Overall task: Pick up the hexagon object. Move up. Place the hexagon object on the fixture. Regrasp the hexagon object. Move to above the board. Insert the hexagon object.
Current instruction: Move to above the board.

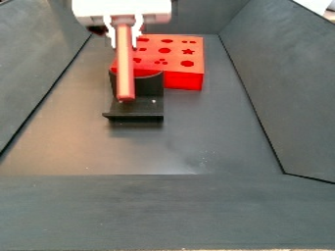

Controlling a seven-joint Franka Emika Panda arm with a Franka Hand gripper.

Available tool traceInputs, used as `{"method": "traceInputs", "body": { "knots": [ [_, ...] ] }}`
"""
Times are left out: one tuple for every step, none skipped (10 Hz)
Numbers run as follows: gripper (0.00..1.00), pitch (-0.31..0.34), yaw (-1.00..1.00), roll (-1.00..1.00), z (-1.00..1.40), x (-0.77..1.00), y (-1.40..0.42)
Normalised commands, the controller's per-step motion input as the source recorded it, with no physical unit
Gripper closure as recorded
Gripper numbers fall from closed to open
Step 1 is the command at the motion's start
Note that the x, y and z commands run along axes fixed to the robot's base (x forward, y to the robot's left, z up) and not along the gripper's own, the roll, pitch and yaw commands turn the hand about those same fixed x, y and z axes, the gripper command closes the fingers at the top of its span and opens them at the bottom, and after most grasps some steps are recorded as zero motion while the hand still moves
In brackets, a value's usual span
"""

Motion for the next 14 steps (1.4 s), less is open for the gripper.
{"method": "traceInputs", "body": {
  "knots": [
    [1.0, 0.203, -0.07, 0.1, 1.0, 0.3, 0.01],
    [1.0, 0.227, -0.02, 0.08, 1.0, 0.29, 0.01],
    [1.0, 0.244, 0.02, 0.07, 1.0, 0.29, 0.0],
    [1.0, 0.248, 0.07, 0.05, 1.0, 0.28, 0.0],
    [1.0, 0.245, 0.11, 0.02, 1.0, 0.28, -0.01],
    [1.0, 0.23, 0.15, 0.0, 1.0, 0.27, -0.01],
    [1.0, 0.207, 0.19, -0.01, 1.0, 0.25, -0.02],
    [1.0, 0.191, 0.2, -0.02, 1.0, 0.25, -0.02],
    [1.0, 0.17, 0.21, -0.03, 1.0, 0.24, -0.03],
    [1.0, 0.139, 0.21, -0.03, 0.8, 0.18, -0.04],
    [1.0, 0.119, 0.2, -0.03, 0.62, 0.14, -0.04],
    [1.0, 0.1, 0.2, -0.03, 0.44, 0.1, -0.03],
    [1.0, 0.071, 0.17, -0.03, 0.2, 0.07, -0.03],
    [1.0, -0.044, -0.02, -1.0, 0.18, -0.97, -1.0]
  ]
}}
